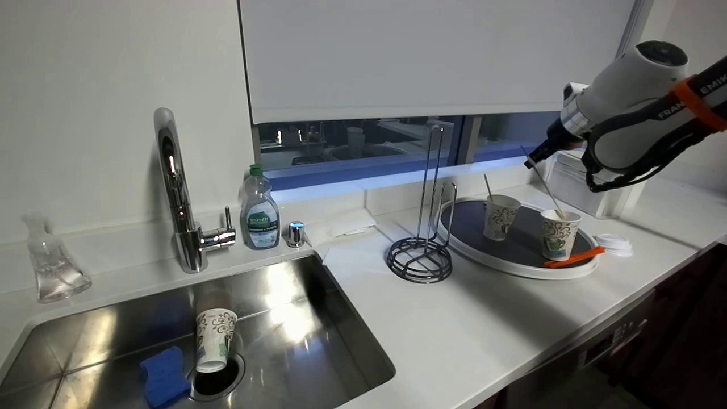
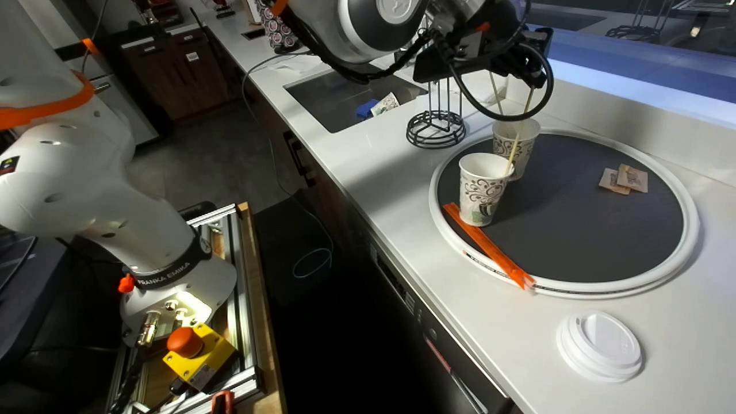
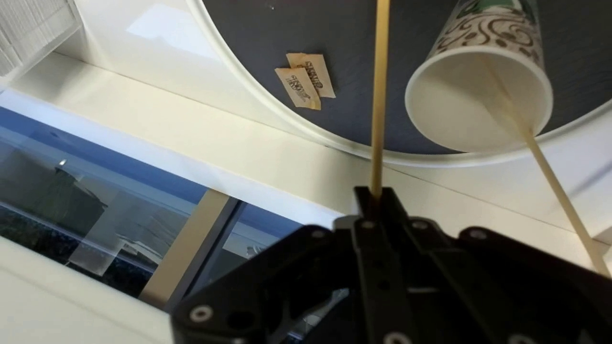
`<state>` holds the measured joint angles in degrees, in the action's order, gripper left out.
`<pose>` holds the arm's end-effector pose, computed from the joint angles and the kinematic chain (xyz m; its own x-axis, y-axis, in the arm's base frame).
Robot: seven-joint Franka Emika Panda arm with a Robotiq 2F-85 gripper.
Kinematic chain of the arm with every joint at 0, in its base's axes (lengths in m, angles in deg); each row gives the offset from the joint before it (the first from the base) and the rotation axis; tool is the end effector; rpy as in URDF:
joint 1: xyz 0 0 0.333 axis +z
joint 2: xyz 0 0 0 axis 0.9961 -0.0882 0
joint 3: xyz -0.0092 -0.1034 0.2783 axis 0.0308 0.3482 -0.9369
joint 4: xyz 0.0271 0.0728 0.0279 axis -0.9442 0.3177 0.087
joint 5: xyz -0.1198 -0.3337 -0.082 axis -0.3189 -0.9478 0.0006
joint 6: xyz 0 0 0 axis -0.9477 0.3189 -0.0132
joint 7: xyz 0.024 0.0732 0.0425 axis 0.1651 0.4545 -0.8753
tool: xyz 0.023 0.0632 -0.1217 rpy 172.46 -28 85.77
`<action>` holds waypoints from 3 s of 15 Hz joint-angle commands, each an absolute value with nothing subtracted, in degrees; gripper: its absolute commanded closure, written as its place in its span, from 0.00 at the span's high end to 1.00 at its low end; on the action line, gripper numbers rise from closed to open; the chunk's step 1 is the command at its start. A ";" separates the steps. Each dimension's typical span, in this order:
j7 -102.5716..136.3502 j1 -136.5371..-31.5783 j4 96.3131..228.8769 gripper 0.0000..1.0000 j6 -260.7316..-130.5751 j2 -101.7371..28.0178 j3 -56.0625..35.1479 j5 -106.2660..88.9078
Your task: Move the chopstick in the right cup to the tray, and then close the cup
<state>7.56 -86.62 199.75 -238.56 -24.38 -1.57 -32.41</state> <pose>0.5614 -0.1062 0.3941 0.7310 0.3578 0.5810 0.1373 -0.9112 0.3884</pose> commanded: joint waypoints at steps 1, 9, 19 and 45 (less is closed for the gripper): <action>10.93 -85.69 201.68 0.02 -236.91 -21.57 -0.86 -35.21; 13.73 -86.88 203.25 0.02 -236.26 -16.28 -0.97 -37.58; 11.72 -91.31 197.41 0.02 -232.94 -18.67 -1.00 -41.67; -7.08 -105.67 173.53 0.96 -232.35 -47.13 -14.41 -19.16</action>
